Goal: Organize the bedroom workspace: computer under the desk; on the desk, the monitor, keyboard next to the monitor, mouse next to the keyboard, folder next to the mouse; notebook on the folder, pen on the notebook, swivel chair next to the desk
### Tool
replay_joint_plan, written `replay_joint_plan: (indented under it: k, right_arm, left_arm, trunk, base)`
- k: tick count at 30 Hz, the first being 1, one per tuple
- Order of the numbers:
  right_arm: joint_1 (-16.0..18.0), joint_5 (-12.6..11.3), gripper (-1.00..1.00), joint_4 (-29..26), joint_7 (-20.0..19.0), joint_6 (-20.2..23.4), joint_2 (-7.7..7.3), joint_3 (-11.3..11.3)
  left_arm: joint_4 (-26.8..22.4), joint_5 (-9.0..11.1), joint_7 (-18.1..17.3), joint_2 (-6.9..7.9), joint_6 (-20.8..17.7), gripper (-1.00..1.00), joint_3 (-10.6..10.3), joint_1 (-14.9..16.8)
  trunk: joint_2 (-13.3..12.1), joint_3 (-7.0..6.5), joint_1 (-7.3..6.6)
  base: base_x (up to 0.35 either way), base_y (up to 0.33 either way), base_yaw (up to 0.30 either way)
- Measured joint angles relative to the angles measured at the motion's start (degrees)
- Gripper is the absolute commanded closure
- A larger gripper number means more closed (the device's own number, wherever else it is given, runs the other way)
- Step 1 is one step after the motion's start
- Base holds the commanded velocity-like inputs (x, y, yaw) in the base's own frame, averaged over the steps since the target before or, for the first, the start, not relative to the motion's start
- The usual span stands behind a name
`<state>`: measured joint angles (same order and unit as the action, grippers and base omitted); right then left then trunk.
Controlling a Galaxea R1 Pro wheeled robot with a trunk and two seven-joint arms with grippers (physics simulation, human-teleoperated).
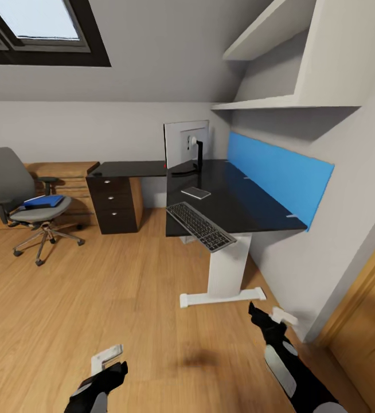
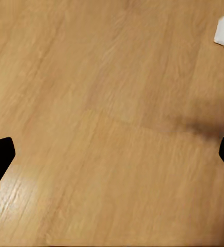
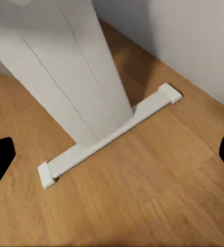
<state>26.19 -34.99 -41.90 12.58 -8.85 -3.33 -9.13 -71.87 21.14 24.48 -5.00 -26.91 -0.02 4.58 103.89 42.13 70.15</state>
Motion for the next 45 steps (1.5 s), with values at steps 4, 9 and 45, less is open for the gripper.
replay_joint_plan:
  k: [4, 9, 45]
  right_arm:
    - [0.47, -11.60, -1.00, -11.71, -0.46, 11.18, -0.36, 0.20]
    - [0.57, -24.64, -1.00, -20.41, -0.61, 23.91, -1.20, 5.73]
    - [0.08, -35.31, -1.00, -22.71, -9.16, 37.27, -0.32, 10.91]
  left_arm:
    - [-11.44, -0.02, 0.23, -2.99, -7.21, -1.00, -4.02, 1.08]
    - [-13.89, -0.03, 0.12, -3.51, -8.73, -1.00, -5.20, 3.71]
    - [-9.72, 0.01, 0.11, -0.22, -8.57, -1.00, -4.81, 4.35]
  trunk:
    - [1.60, 0.72, 0.88]
    - [3.61, 1.62, 1.98]
    - [6.43, 2.89, 3.51]
  base:
    - [0.000, 0.000, 0.000]
    - [0.000, 0.000, 0.000]
    - [0.120, 0.000, 0.000]
